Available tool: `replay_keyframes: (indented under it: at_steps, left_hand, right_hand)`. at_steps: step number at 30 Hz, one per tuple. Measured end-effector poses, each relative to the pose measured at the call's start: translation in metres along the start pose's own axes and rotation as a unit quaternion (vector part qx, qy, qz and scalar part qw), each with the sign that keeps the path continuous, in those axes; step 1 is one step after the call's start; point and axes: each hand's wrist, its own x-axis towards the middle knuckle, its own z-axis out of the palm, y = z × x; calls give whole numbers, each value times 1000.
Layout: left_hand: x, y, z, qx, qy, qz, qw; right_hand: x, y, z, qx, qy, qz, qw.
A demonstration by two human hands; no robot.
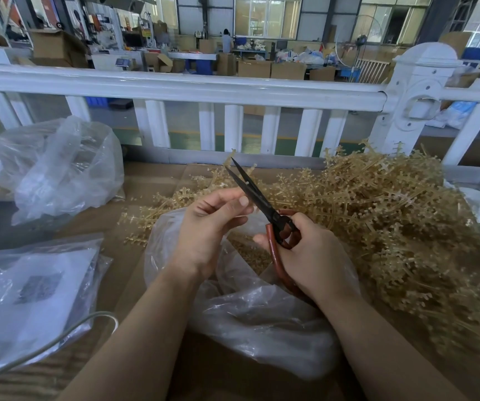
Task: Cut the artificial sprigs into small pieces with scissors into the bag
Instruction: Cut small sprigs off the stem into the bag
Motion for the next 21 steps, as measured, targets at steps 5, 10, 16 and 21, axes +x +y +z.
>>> replay_keyframes:
  at_steps: [5, 10, 16, 21]
  left_hand:
    - [1, -1, 0, -38, 34, -21, 999]
    - [1, -4, 2, 13, 44, -49, 998]
    - [-2, -13, 11, 100, 3, -55, 993]
    - [-2, -14, 9, 103, -27, -51, 993]
  right_hand:
    - [1, 2, 0, -2, -20, 4, 1000]
    - [2, 4, 6, 89, 21, 15, 996]
    - [6, 3, 7, 245, -2, 47, 968]
    - [7, 1, 3, 306, -11, 64, 950]
